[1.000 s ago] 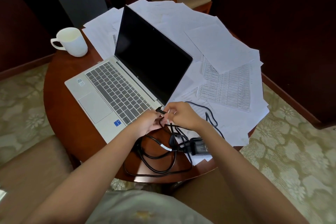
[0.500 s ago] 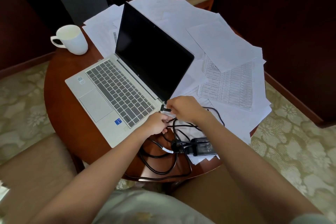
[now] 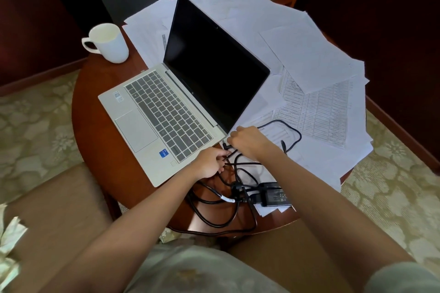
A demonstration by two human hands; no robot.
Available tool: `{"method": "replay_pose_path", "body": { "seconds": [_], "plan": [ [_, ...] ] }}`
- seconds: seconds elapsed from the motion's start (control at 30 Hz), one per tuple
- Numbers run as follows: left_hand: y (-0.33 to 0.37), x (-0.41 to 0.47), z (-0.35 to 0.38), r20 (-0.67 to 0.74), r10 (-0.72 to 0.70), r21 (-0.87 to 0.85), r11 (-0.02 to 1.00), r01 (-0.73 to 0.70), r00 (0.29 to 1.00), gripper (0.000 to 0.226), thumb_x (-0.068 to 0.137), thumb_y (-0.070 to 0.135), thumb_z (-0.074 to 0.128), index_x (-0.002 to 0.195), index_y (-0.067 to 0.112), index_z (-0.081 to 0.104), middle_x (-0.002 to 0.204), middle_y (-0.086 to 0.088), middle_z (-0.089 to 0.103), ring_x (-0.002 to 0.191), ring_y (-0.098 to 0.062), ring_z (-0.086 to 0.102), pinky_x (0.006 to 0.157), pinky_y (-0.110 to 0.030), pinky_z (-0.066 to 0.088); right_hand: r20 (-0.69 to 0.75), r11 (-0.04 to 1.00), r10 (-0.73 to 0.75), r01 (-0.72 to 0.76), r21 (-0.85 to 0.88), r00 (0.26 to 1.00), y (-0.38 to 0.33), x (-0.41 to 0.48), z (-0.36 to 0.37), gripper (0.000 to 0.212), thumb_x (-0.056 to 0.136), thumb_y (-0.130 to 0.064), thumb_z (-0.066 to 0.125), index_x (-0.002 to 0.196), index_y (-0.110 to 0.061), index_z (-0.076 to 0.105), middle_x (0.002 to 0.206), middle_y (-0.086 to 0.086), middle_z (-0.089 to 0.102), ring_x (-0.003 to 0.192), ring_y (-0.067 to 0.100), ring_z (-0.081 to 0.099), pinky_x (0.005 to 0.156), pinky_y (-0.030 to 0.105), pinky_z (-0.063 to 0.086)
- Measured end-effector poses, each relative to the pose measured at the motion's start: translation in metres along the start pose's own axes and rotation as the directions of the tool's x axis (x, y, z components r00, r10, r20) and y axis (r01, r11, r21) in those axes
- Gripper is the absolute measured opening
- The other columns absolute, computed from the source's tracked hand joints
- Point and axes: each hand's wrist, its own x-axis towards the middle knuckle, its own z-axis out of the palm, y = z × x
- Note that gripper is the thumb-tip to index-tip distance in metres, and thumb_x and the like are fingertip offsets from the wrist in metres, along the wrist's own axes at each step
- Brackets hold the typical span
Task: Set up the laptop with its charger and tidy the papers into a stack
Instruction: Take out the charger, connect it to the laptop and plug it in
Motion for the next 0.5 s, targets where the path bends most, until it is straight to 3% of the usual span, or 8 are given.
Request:
{"method": "replay_pose_path", "body": {
  "seconds": [0.13, 0.2, 0.33, 0.5],
  "plan": [
    [0.0, -0.001, -0.001, -0.015, 0.005, 0.004, 1.0, -0.005, 1.0, 0.045, 0.095, -0.005, 0.039, 0.135, 0.012, 0.048, 0.071, 0.003, 0.052, 0.065, -0.006, 0.052, 0.064, -0.011, 0.041, -0.022, 0.999, 0.041, -0.04, 0.031, 0.999, 0.001, -0.003, -0.001, 0.029, 0.091, 0.003, 0.04, 0.118, -0.004, 0.052, 0.117, 0.011, 0.056, 0.109, 0.026, 0.05, 0.065, 0.031, 0.034],
    [0.0, -0.001, -0.001, -0.017, 0.004, 0.016, 1.0, -0.003, 1.0, 0.044, 0.095, -0.003, 0.039, 0.135, 0.013, 0.049, 0.076, -0.001, 0.055, 0.069, -0.009, 0.053, 0.073, -0.016, 0.039, -0.024, 0.996, 0.08, -0.079, 0.038, 0.996, 0.001, -0.004, 0.0, 0.031, 0.09, 0.004, 0.042, 0.118, -0.004, 0.051, 0.117, 0.011, 0.056, 0.109, 0.026, 0.051, 0.065, 0.03, 0.033],
    [0.005, -0.005, -0.003, -0.042, 0.024, 0.056, 0.998, -0.022, 0.999, 0.037, 0.097, 0.004, 0.041, 0.132, 0.011, 0.052, 0.089, -0.007, 0.059, 0.079, -0.015, 0.058, 0.075, -0.017, 0.04, 0.0, 0.993, 0.115, -0.115, 0.021, 0.993, 0.001, -0.001, 0.002, 0.032, 0.09, 0.005, 0.044, 0.12, -0.003, 0.05, 0.118, 0.012, 0.055, 0.111, 0.027, 0.051, 0.068, 0.03, 0.034],
    [0.006, -0.007, -0.006, -0.068, 0.03, 0.111, 0.994, -0.022, 0.997, 0.032, 0.097, 0.009, 0.046, 0.127, 0.009, 0.057, 0.1, -0.018, 0.068, 0.074, -0.02, 0.061, 0.081, -0.025, 0.048, 0.014, 0.999, 0.033, -0.032, -0.033, 0.999, 0.0, 0.007, 0.002, 0.03, 0.091, 0.004, 0.042, 0.119, -0.003, 0.052, 0.12, 0.012, 0.056, 0.112, 0.027, 0.049, 0.069, 0.031, 0.035]
  ]
}}
